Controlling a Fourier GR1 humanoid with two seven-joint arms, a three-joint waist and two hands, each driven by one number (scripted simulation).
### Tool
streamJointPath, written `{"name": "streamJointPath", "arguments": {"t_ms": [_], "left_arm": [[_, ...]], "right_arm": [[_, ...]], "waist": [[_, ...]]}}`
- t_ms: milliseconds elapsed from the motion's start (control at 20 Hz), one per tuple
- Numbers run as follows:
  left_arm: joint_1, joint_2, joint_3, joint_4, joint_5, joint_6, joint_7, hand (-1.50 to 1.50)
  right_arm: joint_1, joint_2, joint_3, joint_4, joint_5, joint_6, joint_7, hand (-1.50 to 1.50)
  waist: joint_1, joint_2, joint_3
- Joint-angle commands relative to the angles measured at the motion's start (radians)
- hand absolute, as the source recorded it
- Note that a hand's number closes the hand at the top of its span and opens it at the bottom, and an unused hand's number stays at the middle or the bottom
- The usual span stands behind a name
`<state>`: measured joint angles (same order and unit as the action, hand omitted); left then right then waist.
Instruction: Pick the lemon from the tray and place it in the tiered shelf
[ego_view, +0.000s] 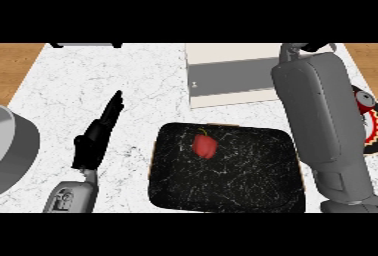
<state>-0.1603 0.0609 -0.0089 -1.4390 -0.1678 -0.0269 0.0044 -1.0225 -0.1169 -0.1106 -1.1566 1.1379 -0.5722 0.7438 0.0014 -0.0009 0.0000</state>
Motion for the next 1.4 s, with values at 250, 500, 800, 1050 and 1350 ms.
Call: {"name": "streamJointPath", "arguments": {"t_ms": [250,500,800,1050,1350], "left_arm": [[-0.024,-0.037,-0.022,-0.014,-0.015,0.029,0.037,0.00],[-0.010,0.012,0.014,-0.031,0.016,-0.015,0.033,0.00],[-0.003,0.002,0.008,-0.056,0.017,-0.007,0.068,0.00],[0.021,0.023,0.030,-0.019,0.005,0.002,0.017,0.00],[0.027,0.036,0.038,-0.079,0.028,-0.017,0.067,0.00]], "right_arm": [[-0.055,0.001,-0.027,-0.058,-0.136,0.030,-0.029,-1.50],[-0.047,-0.027,-0.106,-0.209,-0.204,-0.039,-0.006,-1.50],[-0.018,-0.150,-0.214,-0.423,-0.211,0.092,0.163,-1.50],[0.126,-0.192,-0.259,-0.629,-0.249,0.323,0.334,-1.50],[0.353,-0.310,-0.427,-0.816,-0.487,0.543,0.335,-1.50]], "waist": [[0.006,0.001,0.000],[0.000,-0.002,0.000],[-0.019,-0.008,0.000],[-0.045,-0.013,0.000],[-0.048,-0.015,0.002]]}}
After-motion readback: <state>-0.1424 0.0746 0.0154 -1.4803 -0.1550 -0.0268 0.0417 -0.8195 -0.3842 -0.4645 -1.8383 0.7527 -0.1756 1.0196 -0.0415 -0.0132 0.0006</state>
